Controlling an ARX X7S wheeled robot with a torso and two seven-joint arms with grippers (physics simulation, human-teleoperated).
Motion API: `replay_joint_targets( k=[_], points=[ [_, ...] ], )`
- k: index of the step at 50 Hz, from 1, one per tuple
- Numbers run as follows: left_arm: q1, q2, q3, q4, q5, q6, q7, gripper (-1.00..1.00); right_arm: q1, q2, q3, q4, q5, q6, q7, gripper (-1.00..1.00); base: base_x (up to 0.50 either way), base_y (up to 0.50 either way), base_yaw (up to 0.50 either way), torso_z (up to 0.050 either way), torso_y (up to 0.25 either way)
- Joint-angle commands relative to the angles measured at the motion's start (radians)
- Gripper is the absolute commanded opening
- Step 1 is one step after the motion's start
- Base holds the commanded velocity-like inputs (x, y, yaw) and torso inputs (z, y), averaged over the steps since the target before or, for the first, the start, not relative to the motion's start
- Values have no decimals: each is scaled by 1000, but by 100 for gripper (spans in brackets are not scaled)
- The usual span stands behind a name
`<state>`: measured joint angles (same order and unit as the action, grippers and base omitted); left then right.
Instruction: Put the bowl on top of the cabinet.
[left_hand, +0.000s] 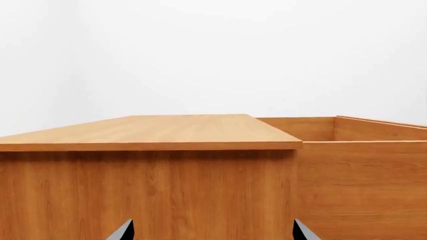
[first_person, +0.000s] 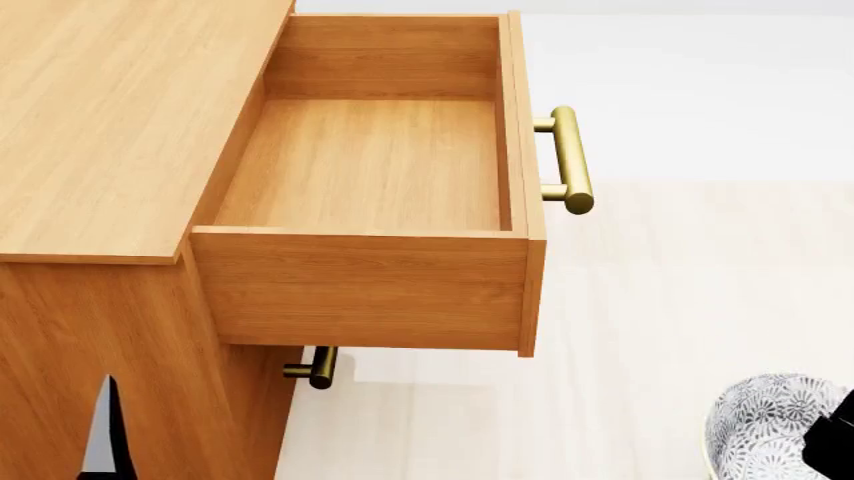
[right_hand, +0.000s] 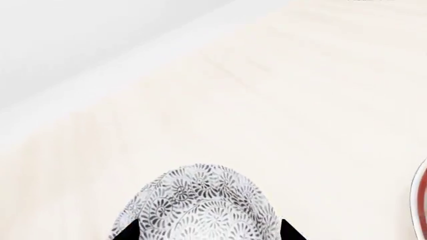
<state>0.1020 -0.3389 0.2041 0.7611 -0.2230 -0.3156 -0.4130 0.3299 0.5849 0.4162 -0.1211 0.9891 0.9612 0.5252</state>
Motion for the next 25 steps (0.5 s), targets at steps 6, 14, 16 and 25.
replay_joint_targets(
  k=[6,14,16,25],
  points=[
    [3,18,-23,11,-14,5,26,100,14,27,27,59,-10,29,-61,100,0,0,0,0,0],
    [4,14,-25,10,-18,7,21,100,-10,22,25,92,-20,3,-98,100,0,0,0,0,0],
    [3,14,-24,9,-18,8,20,100,-12,18,20,105,-28,-6,-106,100,0,0,0,0,0],
    [4,9,-17,12,-15,8,15,100,-2,-3,-17,176,-71,-59,-144,100,0,0,0,0,0]
  ],
)
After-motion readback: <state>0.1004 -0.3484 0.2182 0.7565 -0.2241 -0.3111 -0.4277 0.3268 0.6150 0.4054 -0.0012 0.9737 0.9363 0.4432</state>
